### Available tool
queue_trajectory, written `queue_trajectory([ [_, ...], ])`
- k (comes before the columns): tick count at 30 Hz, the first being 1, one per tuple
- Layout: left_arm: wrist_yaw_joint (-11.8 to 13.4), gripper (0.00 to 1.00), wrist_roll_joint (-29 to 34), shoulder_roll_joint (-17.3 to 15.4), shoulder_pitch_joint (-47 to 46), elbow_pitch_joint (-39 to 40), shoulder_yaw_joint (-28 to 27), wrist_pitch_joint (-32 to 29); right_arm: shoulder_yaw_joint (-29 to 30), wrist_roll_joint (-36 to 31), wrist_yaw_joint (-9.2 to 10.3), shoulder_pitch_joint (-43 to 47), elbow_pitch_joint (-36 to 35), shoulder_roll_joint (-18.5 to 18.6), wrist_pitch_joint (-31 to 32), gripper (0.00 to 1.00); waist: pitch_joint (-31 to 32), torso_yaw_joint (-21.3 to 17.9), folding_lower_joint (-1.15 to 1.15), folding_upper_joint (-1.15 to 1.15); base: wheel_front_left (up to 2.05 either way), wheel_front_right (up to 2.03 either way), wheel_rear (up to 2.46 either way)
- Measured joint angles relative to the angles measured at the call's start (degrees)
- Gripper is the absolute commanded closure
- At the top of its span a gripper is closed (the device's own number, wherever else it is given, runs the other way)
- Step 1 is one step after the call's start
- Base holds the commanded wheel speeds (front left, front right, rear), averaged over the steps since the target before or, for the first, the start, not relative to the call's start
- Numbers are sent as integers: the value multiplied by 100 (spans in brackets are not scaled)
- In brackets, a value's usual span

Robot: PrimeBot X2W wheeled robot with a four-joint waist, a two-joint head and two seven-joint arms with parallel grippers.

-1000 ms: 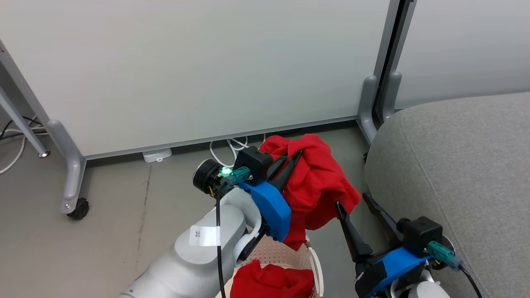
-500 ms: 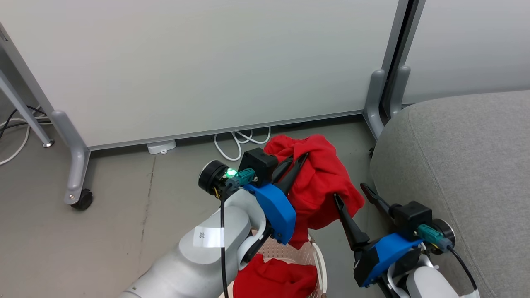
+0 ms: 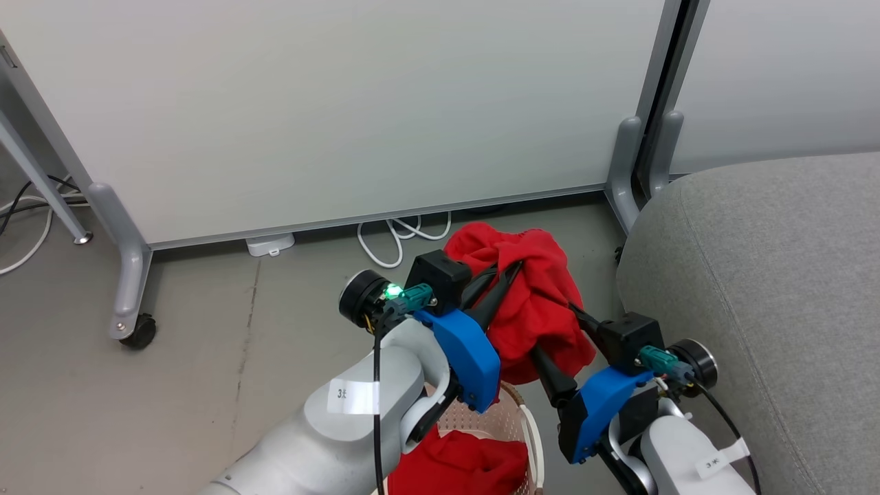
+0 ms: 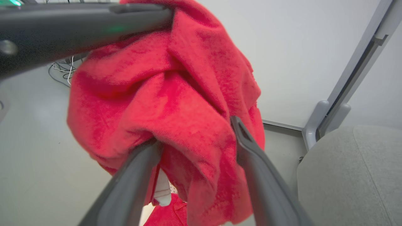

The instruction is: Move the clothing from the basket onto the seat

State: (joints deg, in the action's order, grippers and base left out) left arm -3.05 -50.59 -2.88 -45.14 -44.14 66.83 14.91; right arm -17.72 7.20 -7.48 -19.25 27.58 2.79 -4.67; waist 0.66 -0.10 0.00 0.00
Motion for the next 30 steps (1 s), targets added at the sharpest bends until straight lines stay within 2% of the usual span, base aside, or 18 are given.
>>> queue_trajectory([
  [5, 2, 100, -92, 1, -13, 58, 91, 7, -264, 187, 0, -271, 371, 0, -45, 0, 15, 13, 0, 0, 0, 0, 0],
  [6, 3, 100, -103, 0, -15, 64, 107, 8, -318, 237, 0, -317, 434, 0, -58, 14, 19, 18, 0, 0, 0, 0, 0],
  [7, 4, 100, -124, -1, -16, 67, 124, 8, -371, 308, 0, -346, 493, 0, -93, 58, 22, 24, 0, 0, 0, 0, 0],
  [8, 4, 100, -141, -1, -16, 68, 141, 8, -419, 370, 0, -376, 544, 0, -108, 84, 26, 28, 0, 0, 0, 0, 0],
  [9, 4, 100, -148, 0, -18, 69, 158, 8, -457, 423, 0, -403, 588, 0, -160, 100, 29, 32, 0, 0, 0, 0, 0],
  [18, 31, 100, -222, -1, -19, 26, 181, 8, -662, 761, 0, -438, 846, 0, -398, 100, 65, 1, 0, 0, 0, 0, 0],
  [30, 31, 100, -222, 0, -19, 19, 123, 8, -635, 783, 0, -520, 1000, 0, -510, 100, 72, -85, 0, 0, 0, 0, 0],
])
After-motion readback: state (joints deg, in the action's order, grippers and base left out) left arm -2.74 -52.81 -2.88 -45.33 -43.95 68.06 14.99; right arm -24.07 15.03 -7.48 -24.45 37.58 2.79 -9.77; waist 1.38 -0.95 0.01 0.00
